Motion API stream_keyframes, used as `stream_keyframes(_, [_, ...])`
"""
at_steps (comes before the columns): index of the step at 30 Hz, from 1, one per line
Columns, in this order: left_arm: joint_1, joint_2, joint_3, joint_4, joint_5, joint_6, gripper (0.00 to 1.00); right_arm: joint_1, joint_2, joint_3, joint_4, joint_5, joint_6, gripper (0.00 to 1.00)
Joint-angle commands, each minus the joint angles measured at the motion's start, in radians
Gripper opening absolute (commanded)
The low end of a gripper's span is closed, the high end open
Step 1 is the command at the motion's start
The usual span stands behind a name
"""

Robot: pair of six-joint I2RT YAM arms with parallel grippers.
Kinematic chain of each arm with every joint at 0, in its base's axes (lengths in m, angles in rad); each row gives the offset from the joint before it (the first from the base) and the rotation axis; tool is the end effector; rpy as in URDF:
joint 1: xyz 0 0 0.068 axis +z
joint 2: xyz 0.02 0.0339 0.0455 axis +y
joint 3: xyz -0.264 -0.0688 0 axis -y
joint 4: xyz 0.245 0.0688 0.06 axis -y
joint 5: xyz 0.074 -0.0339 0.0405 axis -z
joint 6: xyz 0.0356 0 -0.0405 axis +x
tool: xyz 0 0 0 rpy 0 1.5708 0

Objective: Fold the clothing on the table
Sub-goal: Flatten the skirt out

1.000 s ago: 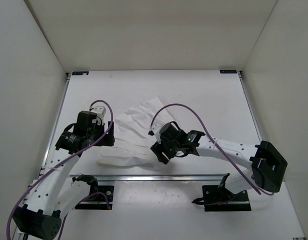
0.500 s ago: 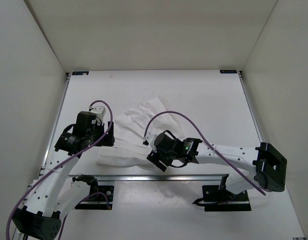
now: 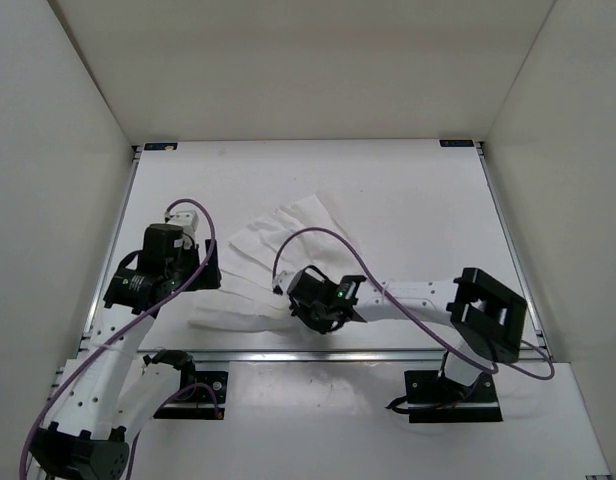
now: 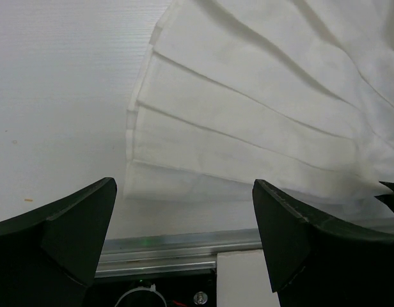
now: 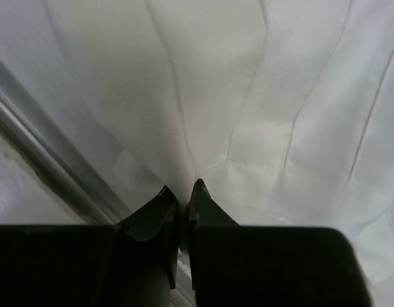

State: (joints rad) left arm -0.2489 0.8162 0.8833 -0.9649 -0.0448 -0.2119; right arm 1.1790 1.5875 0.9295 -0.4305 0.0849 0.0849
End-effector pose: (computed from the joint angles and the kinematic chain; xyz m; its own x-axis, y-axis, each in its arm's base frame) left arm 0.1437 -0.0349 0.2965 -0.7870 -0.0168 -0.6168 0.0547 0.9938 -0.0969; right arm 0.1195 0.2814 0.1781 -0.4139 -0.7805 -0.4685 -0.8739 0.4848 -0.0355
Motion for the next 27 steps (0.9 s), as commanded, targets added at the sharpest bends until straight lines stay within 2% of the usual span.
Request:
stream_keyframes(1, [0.063, -0.055, 0.002, 0.006, -0.044, -0.021, 0.98, -0.114, 0.057, 0.199, 0.15, -0.049, 0.042, 0.0])
stream_keyframes(2, [0.08, -0.077, 0.0, 0.008, -0.053, -0.027, 0.98, -0.143, 0.092, 0.257, 0.154, -0.118, 0.059, 0.0])
stream_keyframes(3, [0.095, -0.086, 0.003, 0.008, -0.064, -0.033, 0.99, -0.183, 0.106, 0.391, 0.142, -0.176, 0.056, 0.0])
stream_keyframes(5, [0.1, -0.094, 0.005, 0.005, -0.078, -0.046, 0.98, -0.208, 0.094, 0.613, 0.125, -0.22, 0.087, 0.0])
stream_keyframes(7, [0.096, -0.097, 0.011, 0.003, -0.086, -0.05, 0.99, -0.238, 0.022, 0.655, 0.171, -0.205, 0.137, 0.0])
stream_keyframes(8, [0.094, -0.1, 0.009, 0.005, -0.089, -0.053, 0.98, -0.277, -0.047, 0.617, 0.218, -0.211, 0.191, 0.0])
stream_keyframes(10, [0.105, -0.103, 0.008, 0.005, -0.086, -0.053, 0.98, -0.363, -0.153, 0.488, 0.283, -0.316, 0.294, 0.0])
stream_keyframes(15, [0.1, -0.095, 0.003, 0.018, -0.059, -0.044, 0.99, -0.6, -0.369, -0.005, 0.409, -0.457, 0.498, 0.0])
stream_keyframes(16, [0.089, -0.086, 0.002, 0.018, -0.046, -0.041, 0.98, -0.613, -0.379, -0.047, 0.417, -0.494, 0.507, 0.0])
stream_keyframes(18, [0.085, -0.083, 0.006, 0.02, -0.036, -0.038, 0.99, -0.653, -0.42, -0.234, 0.45, -0.537, 0.541, 0.0])
stream_keyframes(22, [0.074, -0.077, -0.004, 0.054, 0.029, -0.035, 0.97, -0.595, -0.477, -0.464, 0.475, -0.522, 0.567, 0.01])
stream_keyframes(23, [0.053, -0.087, -0.012, 0.066, 0.063, -0.058, 0.94, -0.588, -0.497, -0.487, 0.472, -0.514, 0.581, 0.0])
stream_keyframes(24, [0.036, -0.1, -0.026, 0.107, 0.095, -0.072, 0.86, -0.602, -0.503, -0.532, 0.472, -0.517, 0.576, 0.0])
stream_keyframes(27, [-0.009, -0.147, -0.098, 0.257, 0.296, -0.199, 0.46, -0.654, -0.54, -0.592, 0.481, -0.559, 0.561, 0.01])
